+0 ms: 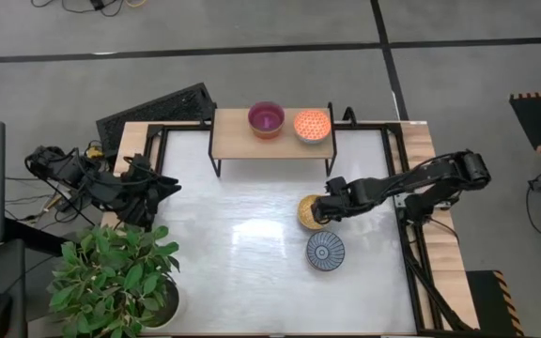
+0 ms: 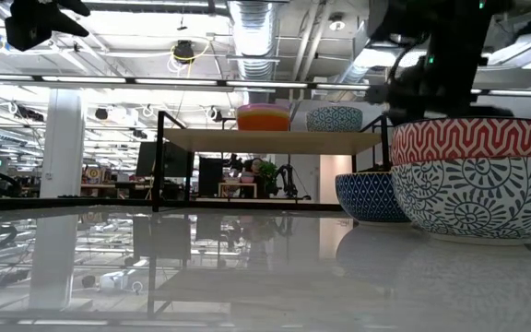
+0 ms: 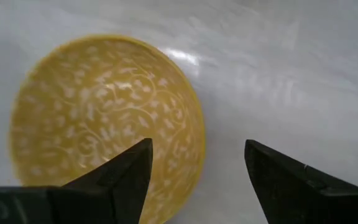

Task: Place and stack bowls onto a shelf
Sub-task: Stack the yellow patterned bowl on top of the light orange patterned bowl on the shelf

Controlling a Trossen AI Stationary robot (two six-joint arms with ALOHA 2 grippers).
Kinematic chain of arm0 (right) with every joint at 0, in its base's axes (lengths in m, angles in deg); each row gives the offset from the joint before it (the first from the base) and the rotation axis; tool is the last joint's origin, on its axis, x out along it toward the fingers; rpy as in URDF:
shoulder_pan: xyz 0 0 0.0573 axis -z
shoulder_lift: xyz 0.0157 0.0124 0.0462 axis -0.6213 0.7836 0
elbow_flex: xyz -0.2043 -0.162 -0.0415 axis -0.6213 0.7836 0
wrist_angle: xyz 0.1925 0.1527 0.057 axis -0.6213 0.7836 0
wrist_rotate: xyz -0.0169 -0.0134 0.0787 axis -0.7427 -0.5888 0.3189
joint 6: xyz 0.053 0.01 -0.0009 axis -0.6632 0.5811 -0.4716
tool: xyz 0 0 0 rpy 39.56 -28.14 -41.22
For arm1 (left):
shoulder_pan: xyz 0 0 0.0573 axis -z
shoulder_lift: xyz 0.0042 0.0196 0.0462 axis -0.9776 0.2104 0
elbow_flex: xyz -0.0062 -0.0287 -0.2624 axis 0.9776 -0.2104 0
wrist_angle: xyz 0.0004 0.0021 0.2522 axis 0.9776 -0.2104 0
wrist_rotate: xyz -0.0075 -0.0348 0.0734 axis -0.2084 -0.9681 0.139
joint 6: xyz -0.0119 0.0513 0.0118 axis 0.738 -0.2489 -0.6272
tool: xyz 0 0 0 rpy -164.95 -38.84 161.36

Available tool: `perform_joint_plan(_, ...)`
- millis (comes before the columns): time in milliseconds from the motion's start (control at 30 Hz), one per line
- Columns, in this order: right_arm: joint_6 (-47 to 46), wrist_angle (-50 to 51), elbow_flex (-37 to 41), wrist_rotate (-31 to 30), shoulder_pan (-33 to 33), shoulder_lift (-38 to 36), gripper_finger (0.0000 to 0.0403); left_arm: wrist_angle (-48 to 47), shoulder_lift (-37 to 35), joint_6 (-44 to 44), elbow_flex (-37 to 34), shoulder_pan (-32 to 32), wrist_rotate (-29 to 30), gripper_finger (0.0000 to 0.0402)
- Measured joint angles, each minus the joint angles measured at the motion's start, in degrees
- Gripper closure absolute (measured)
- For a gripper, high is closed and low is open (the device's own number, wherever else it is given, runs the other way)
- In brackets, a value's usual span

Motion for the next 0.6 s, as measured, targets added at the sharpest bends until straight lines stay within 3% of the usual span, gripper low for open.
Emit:
perform_joint_plan(367, 4.48, -11.06, 7.41, 8.39, 2.89, 0.04, 0.014, 0.04, 0.0, 0.09, 0.0, 0.0, 0.11, 0.0266)
perform_joint_plan(467, 4.12, -10.81, 7.61, 9.43, 2.89, 0.81, 0.0174, 0.04, 0.0, 0.1, 0.0, 0.01, 0.43, 0.0266)
perform_joint_plan(600, 3.98, -10.93, 7.59, 10.07, 2.95, 0.67, 0.025, 0.07, 0.0, 0.13, 0.02, 0.02, 1.72, 0.0266)
